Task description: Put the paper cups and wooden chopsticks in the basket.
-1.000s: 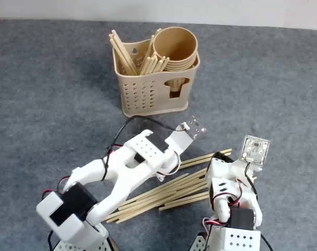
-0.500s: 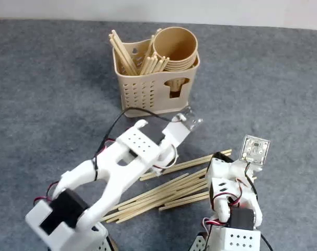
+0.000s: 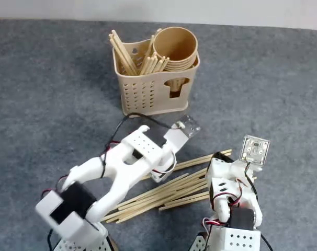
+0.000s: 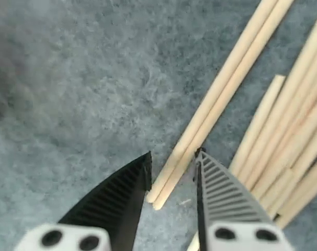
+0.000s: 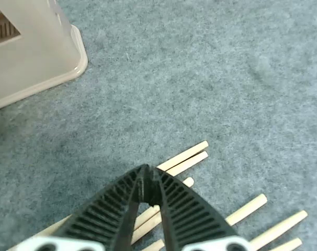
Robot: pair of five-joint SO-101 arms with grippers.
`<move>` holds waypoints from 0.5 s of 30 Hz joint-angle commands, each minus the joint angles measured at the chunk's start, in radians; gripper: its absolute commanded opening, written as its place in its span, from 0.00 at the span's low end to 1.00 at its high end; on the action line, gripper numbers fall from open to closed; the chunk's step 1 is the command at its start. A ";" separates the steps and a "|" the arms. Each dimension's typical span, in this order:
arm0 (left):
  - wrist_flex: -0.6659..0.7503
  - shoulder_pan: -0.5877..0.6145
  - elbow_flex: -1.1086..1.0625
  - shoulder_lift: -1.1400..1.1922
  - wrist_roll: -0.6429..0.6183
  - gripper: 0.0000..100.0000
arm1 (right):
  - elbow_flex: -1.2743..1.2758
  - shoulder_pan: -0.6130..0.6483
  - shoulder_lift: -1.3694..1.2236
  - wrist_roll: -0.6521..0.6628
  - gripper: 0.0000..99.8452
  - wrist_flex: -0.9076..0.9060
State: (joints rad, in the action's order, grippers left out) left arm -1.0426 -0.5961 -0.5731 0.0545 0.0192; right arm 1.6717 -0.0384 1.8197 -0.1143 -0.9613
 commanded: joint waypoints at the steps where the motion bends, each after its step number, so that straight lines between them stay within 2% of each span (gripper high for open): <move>1: -0.003 0.018 0.093 0.036 0.002 0.11 | 0.137 -0.010 0.018 0.009 0.01 0.024; 6: -0.026 0.016 0.128 0.074 0.008 0.01 | 0.137 -0.010 0.018 0.009 0.01 0.024; 15: -0.071 0.018 0.102 -0.039 0.009 0.01 | 0.137 -0.010 0.018 0.009 0.01 0.024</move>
State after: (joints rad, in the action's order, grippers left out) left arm -1.0840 -0.5976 -0.4872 0.1051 0.0192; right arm 1.6717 -0.0384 1.8197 -0.1143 -0.9613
